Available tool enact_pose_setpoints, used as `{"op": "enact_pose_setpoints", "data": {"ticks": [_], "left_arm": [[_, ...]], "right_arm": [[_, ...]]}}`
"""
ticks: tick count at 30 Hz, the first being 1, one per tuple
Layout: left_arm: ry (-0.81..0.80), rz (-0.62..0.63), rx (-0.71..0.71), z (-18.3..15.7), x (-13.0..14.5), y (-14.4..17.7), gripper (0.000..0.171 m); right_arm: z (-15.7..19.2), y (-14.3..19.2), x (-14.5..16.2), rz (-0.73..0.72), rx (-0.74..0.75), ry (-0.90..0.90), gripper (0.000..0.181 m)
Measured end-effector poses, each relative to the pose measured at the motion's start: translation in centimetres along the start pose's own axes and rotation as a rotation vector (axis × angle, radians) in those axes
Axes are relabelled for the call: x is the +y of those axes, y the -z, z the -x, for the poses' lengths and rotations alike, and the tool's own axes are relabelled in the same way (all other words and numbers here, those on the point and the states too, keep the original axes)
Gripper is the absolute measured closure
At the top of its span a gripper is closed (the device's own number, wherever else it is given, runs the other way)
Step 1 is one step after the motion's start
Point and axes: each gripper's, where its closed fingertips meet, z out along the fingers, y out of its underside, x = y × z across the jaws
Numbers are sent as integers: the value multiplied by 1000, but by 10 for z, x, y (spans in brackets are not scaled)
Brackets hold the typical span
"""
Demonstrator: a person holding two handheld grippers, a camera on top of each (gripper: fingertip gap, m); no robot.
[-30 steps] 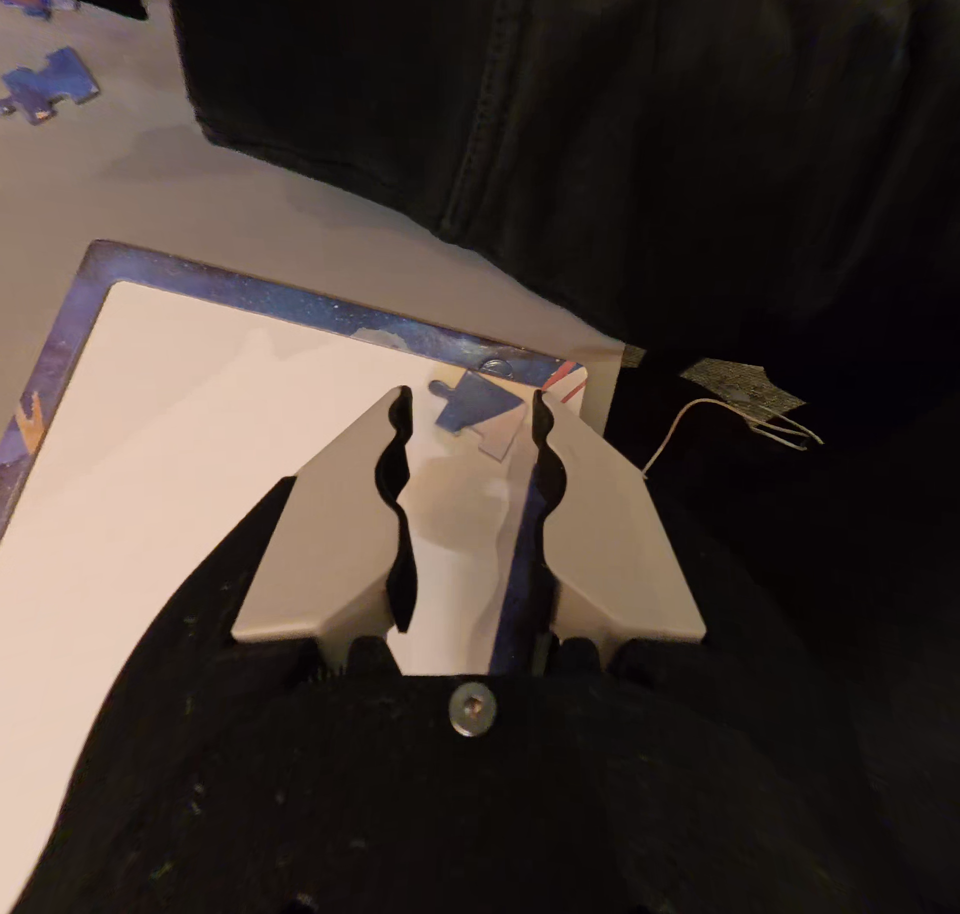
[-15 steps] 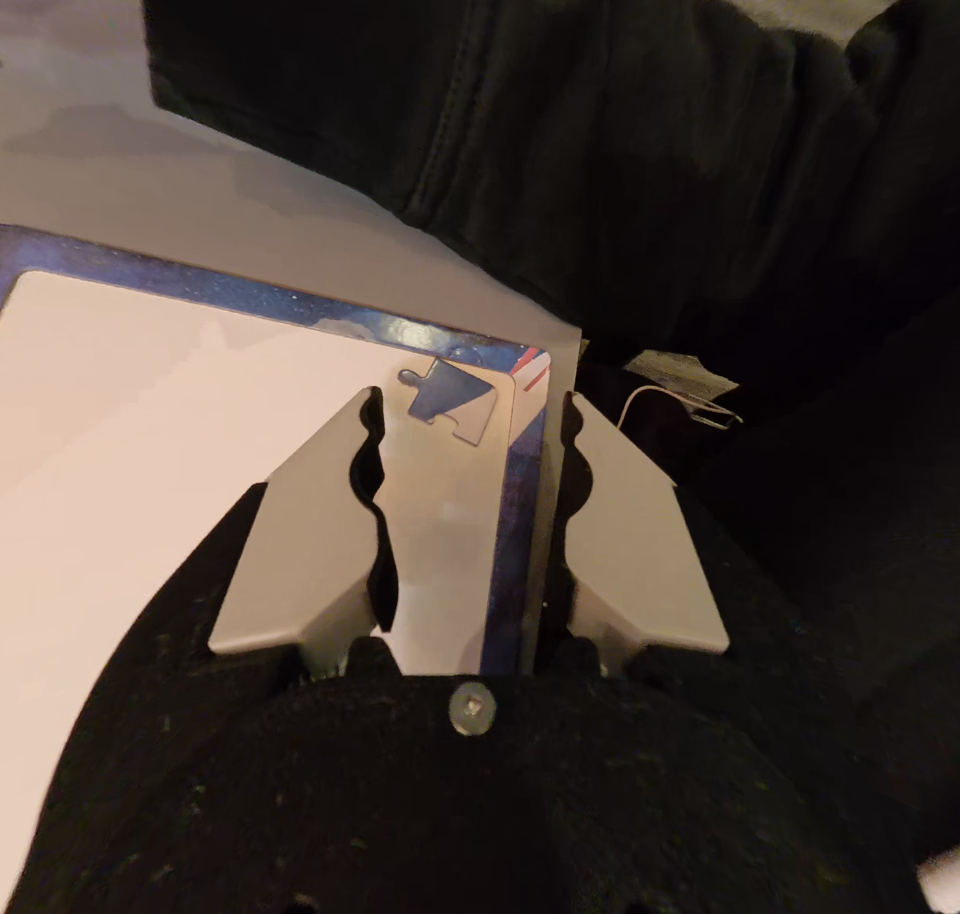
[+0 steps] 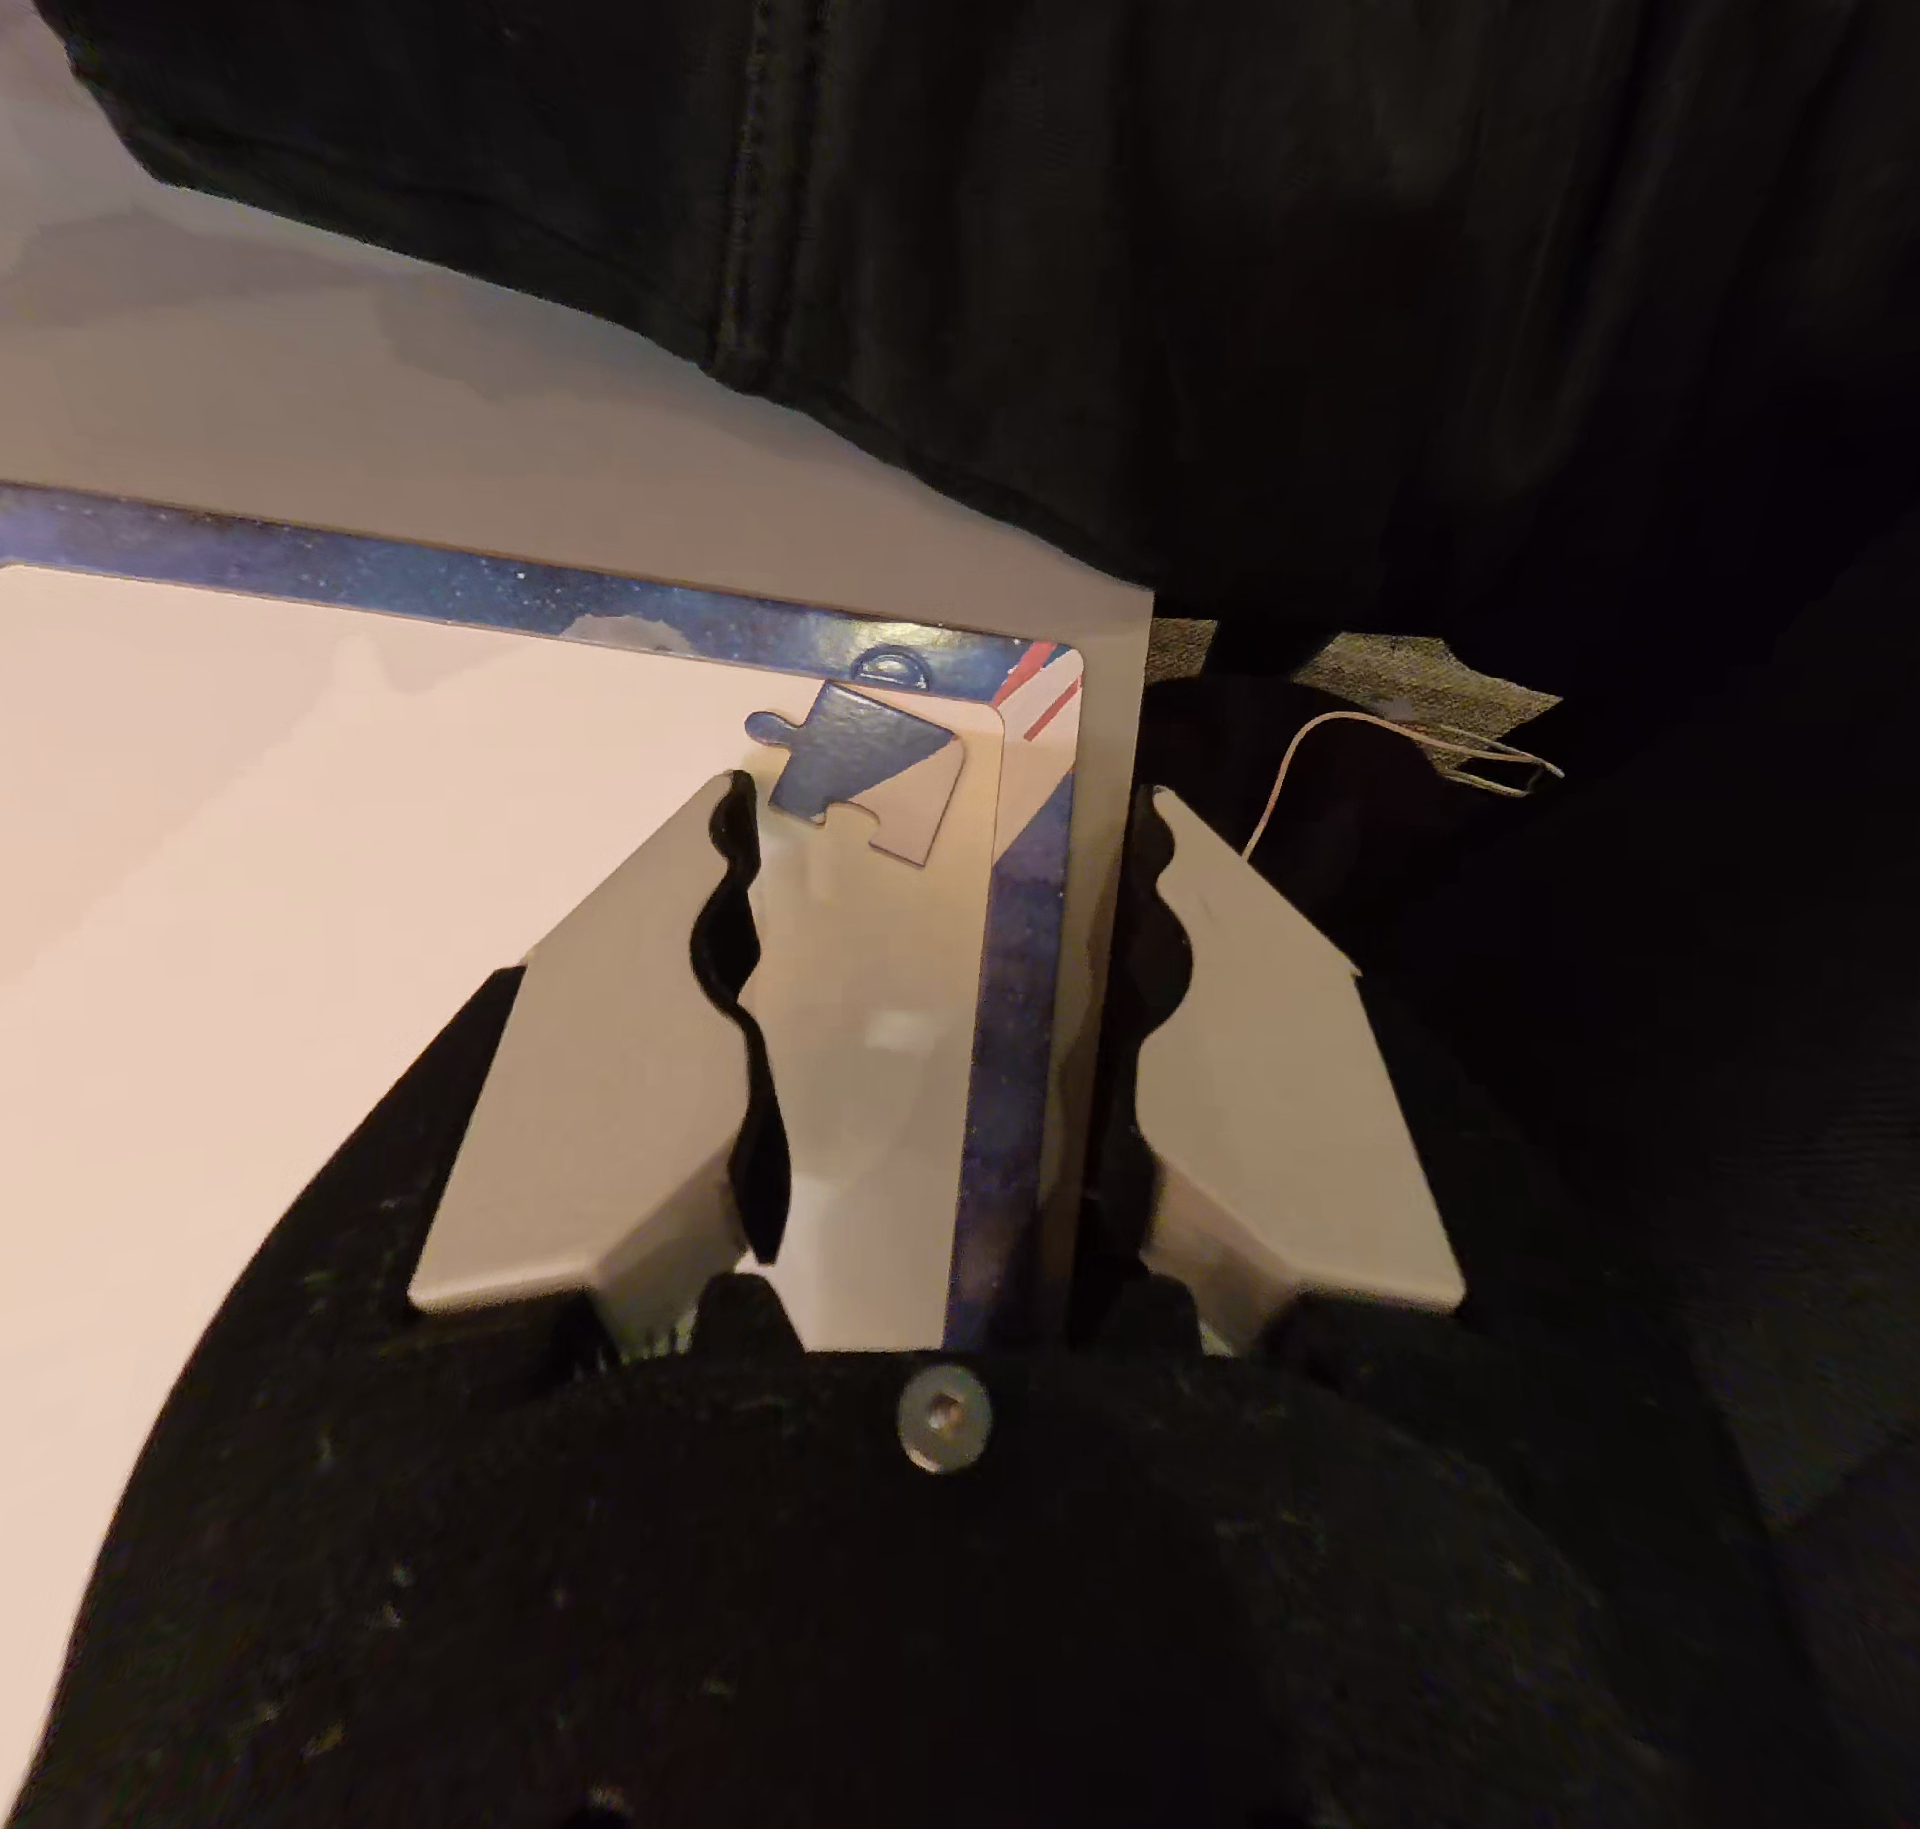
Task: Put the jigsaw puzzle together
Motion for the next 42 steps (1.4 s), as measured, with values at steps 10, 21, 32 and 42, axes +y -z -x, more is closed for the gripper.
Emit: {"op": "enact_pose_setpoints", "data": {"ticks": [10, 21, 32, 42], "left_arm": [[-40, 10, -43, -3, 3, 1, 120], [-33, -18, -54, -1, 0, -2, 125], [-39, -15, -41, -2, 0, -2, 126], [-44, -15, -30, -1, 0, -3, 126]], "right_arm": [[0, -2, 2, 7, -1, -2, 159], [1, -2, 3, 10, -3, 2, 160], [2, -2, 3, 11, -3, 4, 159], [2, -2, 3, 14, -3, 6, 159]]}}
